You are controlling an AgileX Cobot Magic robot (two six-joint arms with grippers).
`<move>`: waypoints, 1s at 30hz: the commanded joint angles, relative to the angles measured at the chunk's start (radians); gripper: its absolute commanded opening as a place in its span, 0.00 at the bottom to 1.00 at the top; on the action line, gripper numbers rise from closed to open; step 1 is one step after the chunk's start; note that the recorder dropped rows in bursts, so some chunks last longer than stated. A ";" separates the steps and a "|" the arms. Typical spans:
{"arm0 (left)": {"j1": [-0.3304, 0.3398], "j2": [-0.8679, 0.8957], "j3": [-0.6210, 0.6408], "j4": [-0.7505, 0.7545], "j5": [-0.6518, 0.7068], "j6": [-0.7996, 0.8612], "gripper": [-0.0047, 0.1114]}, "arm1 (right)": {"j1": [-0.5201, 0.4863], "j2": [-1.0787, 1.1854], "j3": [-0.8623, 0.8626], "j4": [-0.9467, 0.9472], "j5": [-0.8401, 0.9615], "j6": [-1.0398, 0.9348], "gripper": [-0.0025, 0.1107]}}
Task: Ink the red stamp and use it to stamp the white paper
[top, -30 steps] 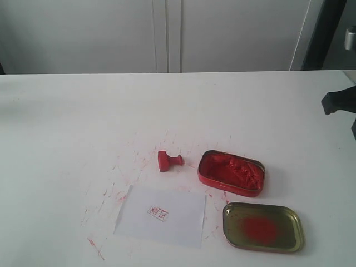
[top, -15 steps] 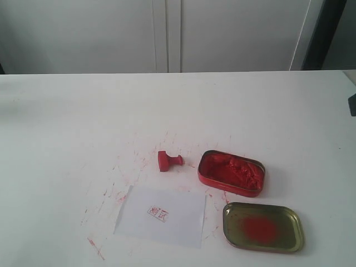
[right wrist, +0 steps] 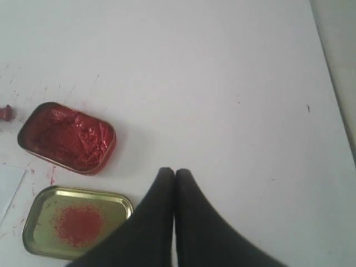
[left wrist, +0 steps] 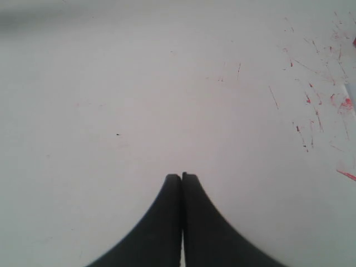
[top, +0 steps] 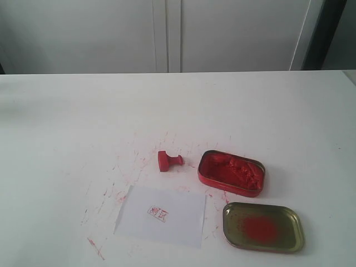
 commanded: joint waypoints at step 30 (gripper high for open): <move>0.003 -0.004 0.004 -0.008 -0.001 0.000 0.04 | -0.002 -0.277 0.131 -0.013 -0.201 0.001 0.02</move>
